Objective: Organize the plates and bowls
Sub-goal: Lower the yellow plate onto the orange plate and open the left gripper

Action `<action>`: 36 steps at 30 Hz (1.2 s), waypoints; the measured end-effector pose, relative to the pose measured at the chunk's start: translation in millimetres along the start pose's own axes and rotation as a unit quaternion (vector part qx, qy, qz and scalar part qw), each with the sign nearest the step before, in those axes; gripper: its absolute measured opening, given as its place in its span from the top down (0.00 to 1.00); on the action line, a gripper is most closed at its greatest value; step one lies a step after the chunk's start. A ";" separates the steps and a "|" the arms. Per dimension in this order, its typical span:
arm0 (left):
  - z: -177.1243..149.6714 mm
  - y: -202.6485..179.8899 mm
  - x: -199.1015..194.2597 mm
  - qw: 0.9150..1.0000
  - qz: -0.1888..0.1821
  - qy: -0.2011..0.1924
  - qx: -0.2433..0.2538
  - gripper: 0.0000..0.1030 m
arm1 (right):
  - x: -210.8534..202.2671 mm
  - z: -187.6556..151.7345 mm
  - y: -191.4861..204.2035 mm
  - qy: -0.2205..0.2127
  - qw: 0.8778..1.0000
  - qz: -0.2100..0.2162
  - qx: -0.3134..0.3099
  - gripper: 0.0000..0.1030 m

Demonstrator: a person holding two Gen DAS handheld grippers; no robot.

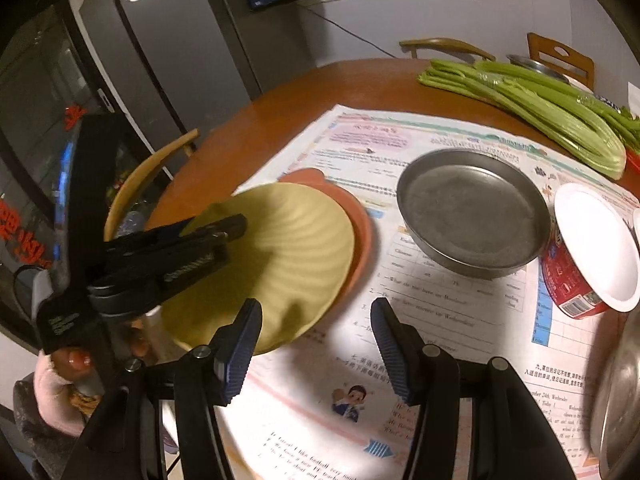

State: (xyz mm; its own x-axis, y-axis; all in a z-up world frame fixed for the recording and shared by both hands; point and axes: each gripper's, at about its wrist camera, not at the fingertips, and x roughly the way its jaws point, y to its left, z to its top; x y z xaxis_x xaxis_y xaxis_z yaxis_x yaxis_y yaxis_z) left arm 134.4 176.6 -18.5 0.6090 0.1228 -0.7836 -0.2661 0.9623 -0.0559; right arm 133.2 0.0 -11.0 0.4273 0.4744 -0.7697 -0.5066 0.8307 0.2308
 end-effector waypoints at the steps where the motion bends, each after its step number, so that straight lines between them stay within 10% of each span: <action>1: 0.9 0.0 1.1 1.000 -0.002 0.001 -0.001 0.55 | 4.3 1.3 -0.3 0.004 1.000 -0.002 0.000 0.44; 21: 6.8 13.9 -5.4 1.000 0.004 0.009 -0.014 0.55 | 26.3 9.8 33.5 0.013 0.999 0.005 -0.051 0.44; 36: 9.6 -13.1 -53.0 0.999 -0.012 -0.025 -0.015 0.54 | -38.8 11.3 3.5 -0.076 0.996 -0.018 -0.040 0.44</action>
State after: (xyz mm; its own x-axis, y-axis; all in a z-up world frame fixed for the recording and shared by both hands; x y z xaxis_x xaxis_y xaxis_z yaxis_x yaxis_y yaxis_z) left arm 112.8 159.8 29.7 0.6525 0.1130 -0.7493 -0.2725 0.9577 -0.0929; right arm 123.4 -12.2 26.5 0.5519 0.4892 -0.6753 -0.5451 0.8245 0.1519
